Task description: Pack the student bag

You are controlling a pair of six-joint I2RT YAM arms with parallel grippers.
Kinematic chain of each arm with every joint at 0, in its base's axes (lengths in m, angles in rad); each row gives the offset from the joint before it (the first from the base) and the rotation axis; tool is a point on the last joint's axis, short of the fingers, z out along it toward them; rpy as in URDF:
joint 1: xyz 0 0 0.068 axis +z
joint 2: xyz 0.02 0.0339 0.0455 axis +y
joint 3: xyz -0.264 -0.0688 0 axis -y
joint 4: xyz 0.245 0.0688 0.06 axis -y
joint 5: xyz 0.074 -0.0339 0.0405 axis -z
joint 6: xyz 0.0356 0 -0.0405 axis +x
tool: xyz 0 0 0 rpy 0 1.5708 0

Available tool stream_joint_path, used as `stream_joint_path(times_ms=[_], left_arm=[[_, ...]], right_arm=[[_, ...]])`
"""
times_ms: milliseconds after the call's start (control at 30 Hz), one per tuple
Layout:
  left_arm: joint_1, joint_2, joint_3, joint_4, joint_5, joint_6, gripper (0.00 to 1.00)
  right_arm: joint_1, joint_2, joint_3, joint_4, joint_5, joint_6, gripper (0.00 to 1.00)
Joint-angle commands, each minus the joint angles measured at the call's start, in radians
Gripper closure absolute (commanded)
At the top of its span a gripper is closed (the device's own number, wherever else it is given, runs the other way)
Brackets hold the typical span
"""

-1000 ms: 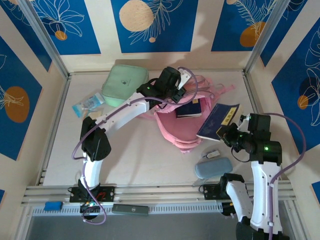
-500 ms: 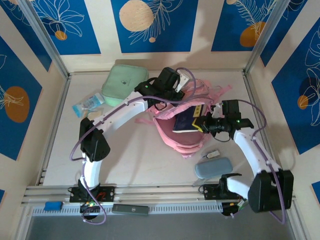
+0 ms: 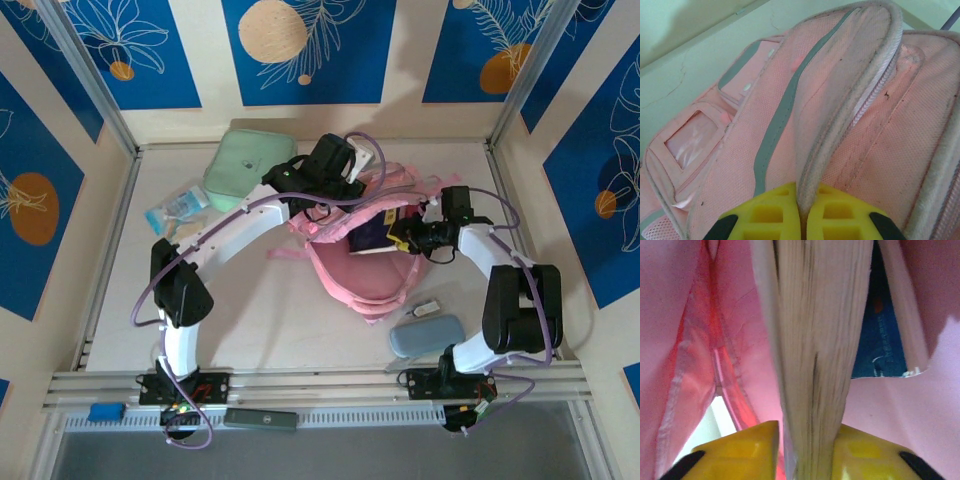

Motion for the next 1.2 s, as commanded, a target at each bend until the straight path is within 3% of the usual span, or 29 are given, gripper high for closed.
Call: stream_joint_path(times_ms=[0, 133, 233, 367, 500, 667, 800, 867, 1000, 1167], left_arm=[[0.007, -0.059, 0.023, 0.046, -0.017, -0.025, 1.0], [0.01, -0.053, 0.023, 0.036, -0.015, -0.024, 1.0], [0.008, -0.055, 0.021, 0.044, -0.003, -0.034, 1.0], [0.01, -0.052, 0.021, 0.05, 0.002, -0.042, 1.0], [0.009, -0.054, 0.024, 0.044, 0.013, -0.049, 1.0], [0.009, -0.063, 0.019, 0.041, 0.027, -0.056, 1.0], [0.01, -0.066, 0.01, 0.042, 0.034, -0.065, 1.0], [0.009, -0.063, 0.006, 0.044, 0.047, -0.074, 1.0], [0.008, -0.043, 0.004, 0.046, 0.077, -0.091, 1.0], [0.009, -0.027, -0.048, 0.067, 0.068, -0.105, 1.0]], right_arm=[[0.007, -0.092, 0.023, -0.123, 0.097, -0.048, 0.65], [0.042, -0.193, 0.037, -0.283, 0.265, -0.067, 0.56], [0.102, -0.24, 0.009, -0.308, 0.302, -0.02, 0.56], [0.242, -0.284, -0.127, -0.072, 0.269, 0.112, 0.64], [0.307, -0.192, -0.146, 0.074, 0.34, 0.167, 0.78], [0.286, -0.074, -0.126, 0.174, 0.447, 0.146, 0.93], [0.247, -0.041, -0.106, 0.21, 0.547, 0.108, 0.98], [0.206, -0.026, -0.093, 0.226, 0.518, 0.095, 0.99], [0.216, -0.043, -0.085, 0.216, 0.469, 0.02, 0.98], [0.236, -0.198, -0.151, 0.103, 0.447, 0.012, 0.91]])
